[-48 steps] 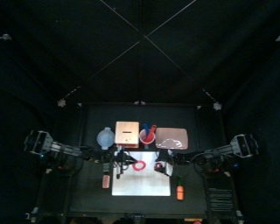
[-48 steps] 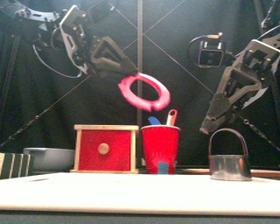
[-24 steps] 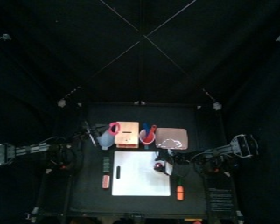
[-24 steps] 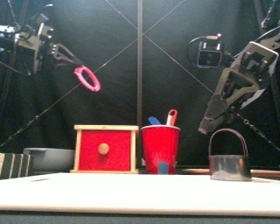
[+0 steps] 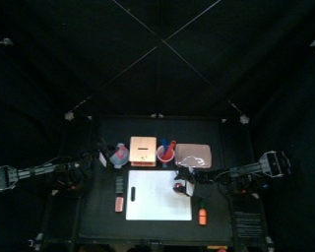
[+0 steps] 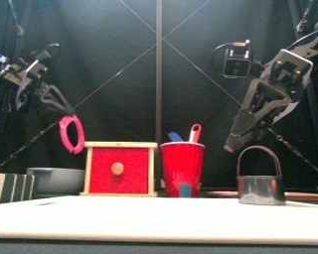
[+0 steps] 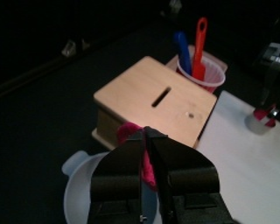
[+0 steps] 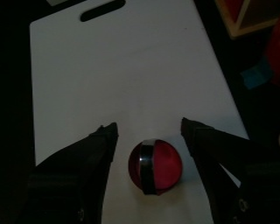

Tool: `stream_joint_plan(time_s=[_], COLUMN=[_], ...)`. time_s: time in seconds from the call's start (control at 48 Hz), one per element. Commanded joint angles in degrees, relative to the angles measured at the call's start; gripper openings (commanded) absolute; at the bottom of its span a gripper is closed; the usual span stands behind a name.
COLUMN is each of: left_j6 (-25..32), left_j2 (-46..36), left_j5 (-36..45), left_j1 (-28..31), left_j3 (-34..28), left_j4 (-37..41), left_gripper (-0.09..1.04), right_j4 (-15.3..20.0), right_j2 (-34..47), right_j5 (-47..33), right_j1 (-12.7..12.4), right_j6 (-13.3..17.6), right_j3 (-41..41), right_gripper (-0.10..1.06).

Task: Get the cutter from the drawer then cut the dough then place the extra dough in the bowl
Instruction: Place the extra dough in the bowl

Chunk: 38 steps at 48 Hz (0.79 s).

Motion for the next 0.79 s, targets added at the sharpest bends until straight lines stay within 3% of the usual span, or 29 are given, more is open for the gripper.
stream_joint_plan(time_s=[0.021,0.271,0.375,0.625,0.792], left_j6=[0.1,0.1,0.0,-0.1,-0.1], left_j2=[3.3,8.0,8.3,8.1,7.1], left_j5=[0.4,0.8,0.4,-0.8,-1.1], left_j1=[0.4,1.1,1.1,1.0,0.8], left_j3=[-1.1,-0.7,-0.5,-1.0,-1.8], left_j4=[1.0,1.5,1.2,-0.5,-0.6], left_gripper=[0.44,0.48,0.57,0.9,0.94], right_j4=[-0.1,-0.1,0.0,0.4,0.2], right_j2=[-0.6,-0.5,-0.5,-0.5,-0.4], right_j5=[-0.4,-0.4,-0.4,-0.4,-0.4], right_j1=[-0.4,-0.4,-0.4,-0.4,-0.4], right_j6=[0.0,0.1,0.1,0.1,0.1], right_j3=[-1.0,-1.0,-1.1,-1.2,-1.4], right_gripper=[0.92,0.92,0.92,0.92,0.92])
